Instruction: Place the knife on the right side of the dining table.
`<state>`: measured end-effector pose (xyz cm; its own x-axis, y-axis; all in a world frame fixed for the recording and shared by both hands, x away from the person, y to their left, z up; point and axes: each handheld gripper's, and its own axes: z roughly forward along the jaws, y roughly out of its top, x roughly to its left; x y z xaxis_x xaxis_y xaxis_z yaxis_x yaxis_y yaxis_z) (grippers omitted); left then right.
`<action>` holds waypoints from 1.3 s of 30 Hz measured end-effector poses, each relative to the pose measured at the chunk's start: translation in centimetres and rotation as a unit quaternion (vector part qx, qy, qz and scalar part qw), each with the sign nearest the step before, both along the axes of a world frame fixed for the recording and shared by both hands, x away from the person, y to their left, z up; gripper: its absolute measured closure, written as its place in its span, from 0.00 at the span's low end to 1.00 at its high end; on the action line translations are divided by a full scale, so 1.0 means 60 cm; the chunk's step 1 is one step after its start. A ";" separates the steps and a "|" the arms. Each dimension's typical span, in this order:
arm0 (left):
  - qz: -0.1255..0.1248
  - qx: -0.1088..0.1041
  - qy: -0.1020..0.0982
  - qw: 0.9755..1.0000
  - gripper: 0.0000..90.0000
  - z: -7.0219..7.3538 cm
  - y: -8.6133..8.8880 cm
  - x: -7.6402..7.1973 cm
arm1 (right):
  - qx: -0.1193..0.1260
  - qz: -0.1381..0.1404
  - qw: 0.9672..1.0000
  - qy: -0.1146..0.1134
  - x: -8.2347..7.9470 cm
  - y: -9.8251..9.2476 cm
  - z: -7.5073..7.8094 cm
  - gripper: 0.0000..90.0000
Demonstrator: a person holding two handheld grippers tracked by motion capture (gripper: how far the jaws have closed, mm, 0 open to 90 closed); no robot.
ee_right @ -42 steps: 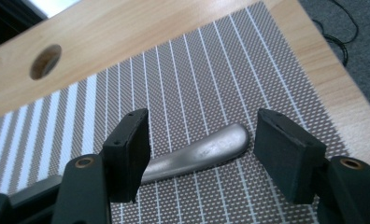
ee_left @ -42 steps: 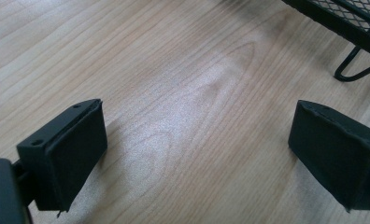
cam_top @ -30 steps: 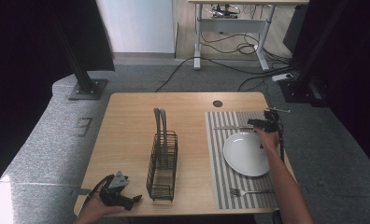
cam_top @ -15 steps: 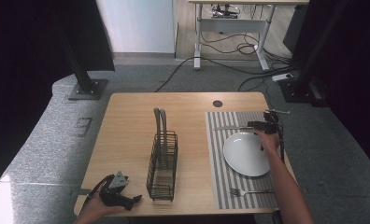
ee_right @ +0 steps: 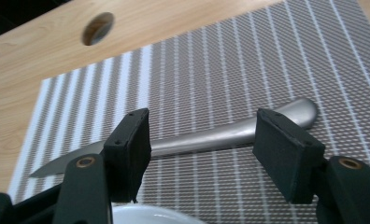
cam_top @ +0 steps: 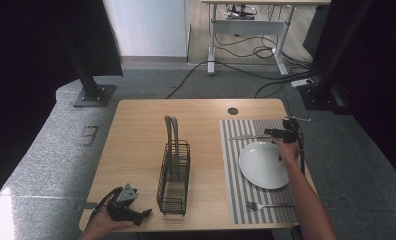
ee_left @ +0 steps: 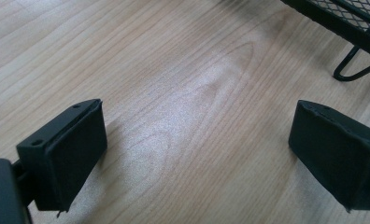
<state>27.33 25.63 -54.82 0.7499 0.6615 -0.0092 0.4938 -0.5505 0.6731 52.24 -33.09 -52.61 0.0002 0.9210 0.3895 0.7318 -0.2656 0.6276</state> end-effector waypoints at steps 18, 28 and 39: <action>-0.001 0.000 0.001 1.000 0.04 0.000 -0.001 0.000 | -0.007 0.110 0.990 -0.089 -0.113 0.069 0.076 0.40; 0.000 0.000 0.001 1.000 0.04 0.000 -0.001 0.000 | -0.006 0.150 0.983 -0.106 -0.156 0.099 0.088 0.40; -0.001 0.000 0.001 1.000 0.04 0.000 -0.001 0.000 | 0.006 0.199 0.973 -0.120 -0.205 0.148 0.098 0.40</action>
